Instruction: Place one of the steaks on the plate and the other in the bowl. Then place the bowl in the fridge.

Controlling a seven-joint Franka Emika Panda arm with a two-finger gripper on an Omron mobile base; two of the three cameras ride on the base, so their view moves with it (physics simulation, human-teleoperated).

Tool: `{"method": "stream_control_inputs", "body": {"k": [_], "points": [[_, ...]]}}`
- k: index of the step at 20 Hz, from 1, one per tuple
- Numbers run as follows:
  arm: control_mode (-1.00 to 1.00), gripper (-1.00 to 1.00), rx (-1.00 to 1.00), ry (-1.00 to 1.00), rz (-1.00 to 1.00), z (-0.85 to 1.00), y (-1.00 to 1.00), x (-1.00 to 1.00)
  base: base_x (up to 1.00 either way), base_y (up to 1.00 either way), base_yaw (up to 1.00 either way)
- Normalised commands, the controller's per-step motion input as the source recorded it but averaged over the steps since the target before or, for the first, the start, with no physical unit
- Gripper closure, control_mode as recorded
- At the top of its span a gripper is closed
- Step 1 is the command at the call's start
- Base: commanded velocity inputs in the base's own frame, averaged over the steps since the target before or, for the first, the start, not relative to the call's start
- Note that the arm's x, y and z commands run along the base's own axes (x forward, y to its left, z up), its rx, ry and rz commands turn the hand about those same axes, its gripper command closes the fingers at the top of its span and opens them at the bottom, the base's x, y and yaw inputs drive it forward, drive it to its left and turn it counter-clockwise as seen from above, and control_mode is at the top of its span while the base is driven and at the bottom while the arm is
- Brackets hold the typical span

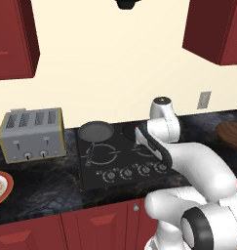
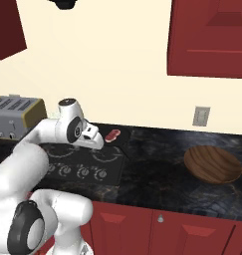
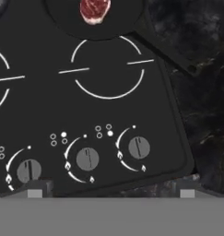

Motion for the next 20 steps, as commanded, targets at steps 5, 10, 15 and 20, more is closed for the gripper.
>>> {"method": "stream_control_inputs", "body": {"k": [5, 10, 15, 20], "points": [[-1.0, -1.0, 0.11, 0.0, 0.0, 0.0, -0.27, 1.0, 0.0, 0.0, 0.0], [-1.0, -1.0, 0.04, -0.01, 0.03, -0.02, -0.14, 0.99, 0.0, 0.0, 0.0], [-1.0, -1.0, 0.0, -0.02, 0.0, 0.0, 0.01, 1.0, 0.0, 0.0, 0.0], [-1.0, -1.0, 0.0, -0.03, 0.05, -0.26, 0.0, 0.74, 0.0, 0.0, 0.0]]}}
